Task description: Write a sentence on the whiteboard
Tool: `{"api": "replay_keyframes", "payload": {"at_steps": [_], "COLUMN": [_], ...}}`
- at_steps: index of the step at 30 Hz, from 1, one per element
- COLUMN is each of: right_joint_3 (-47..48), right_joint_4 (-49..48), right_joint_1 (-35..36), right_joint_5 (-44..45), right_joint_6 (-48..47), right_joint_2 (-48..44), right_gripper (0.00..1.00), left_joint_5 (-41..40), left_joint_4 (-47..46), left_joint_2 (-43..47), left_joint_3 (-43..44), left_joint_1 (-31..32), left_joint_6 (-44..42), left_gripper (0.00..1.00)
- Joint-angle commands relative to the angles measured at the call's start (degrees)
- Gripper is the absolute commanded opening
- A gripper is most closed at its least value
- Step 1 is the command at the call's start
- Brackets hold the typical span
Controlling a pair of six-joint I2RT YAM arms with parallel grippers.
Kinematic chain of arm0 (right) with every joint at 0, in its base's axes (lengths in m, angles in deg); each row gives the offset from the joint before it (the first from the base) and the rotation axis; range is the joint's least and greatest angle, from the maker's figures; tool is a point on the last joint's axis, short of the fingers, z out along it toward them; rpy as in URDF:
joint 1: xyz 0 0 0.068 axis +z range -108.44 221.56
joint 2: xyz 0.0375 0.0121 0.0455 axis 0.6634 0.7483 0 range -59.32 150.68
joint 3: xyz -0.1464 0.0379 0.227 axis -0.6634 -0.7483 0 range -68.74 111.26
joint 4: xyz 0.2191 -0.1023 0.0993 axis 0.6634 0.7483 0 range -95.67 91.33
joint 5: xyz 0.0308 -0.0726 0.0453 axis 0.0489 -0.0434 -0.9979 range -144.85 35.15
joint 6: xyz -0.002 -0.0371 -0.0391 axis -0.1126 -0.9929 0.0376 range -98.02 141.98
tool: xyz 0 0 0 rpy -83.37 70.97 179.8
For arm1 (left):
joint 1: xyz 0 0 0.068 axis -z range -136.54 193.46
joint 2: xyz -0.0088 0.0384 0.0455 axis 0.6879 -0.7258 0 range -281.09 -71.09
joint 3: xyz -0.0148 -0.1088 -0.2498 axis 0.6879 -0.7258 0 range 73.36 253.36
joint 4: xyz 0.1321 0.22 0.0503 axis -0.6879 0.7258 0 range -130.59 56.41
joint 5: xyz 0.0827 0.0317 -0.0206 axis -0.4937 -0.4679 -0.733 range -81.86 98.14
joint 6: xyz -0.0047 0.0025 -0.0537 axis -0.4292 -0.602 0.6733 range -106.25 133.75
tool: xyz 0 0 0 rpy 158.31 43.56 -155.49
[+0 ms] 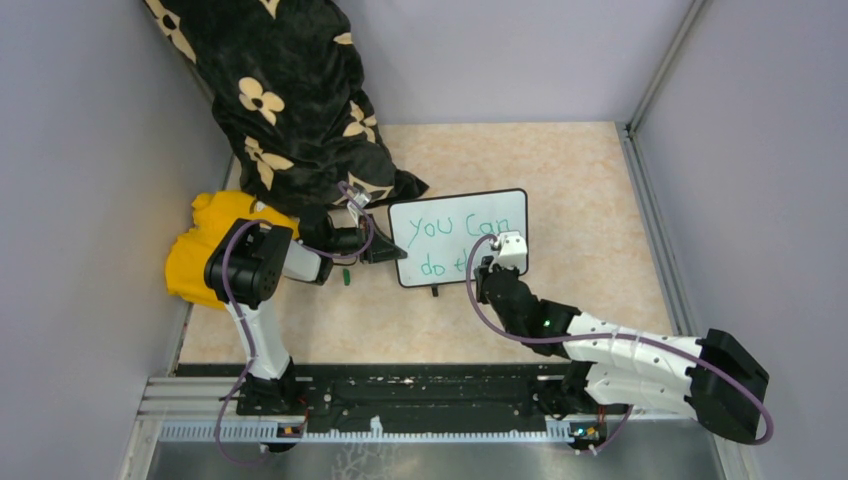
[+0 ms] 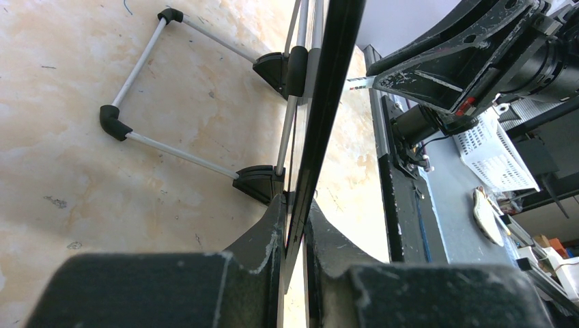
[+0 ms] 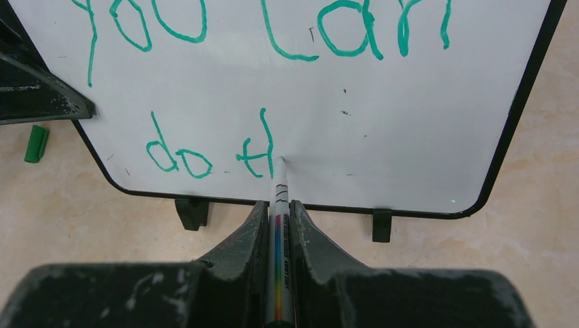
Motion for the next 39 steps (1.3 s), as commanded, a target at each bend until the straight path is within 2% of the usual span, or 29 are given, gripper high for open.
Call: {"api": "replay_keyframes", "payload": {"at_steps": [1, 39], "right_joint_3": [3.0, 2.4], "right_joint_4": [-2.7, -5.6], "right_joint_1": [-0.7, -0.7], "right_joint_5": [1.6, -0.6], "right_joint_6": [-1.0, -1.1], "right_joint_2": [-0.1, 0.7], "right_gripper": [0.0, 0.0], "left_joint_5": [0.3, 0.3], "left_joint_4": [3.8, 4.0], "left_joint_2": [-0.3, -0.3], "left_joint_3": [0.2, 0.3], "left_joint_1": [0.4, 0.4], "left_joint_6": [0.3, 0.2], "left_gripper": [0.15, 0.15]}}
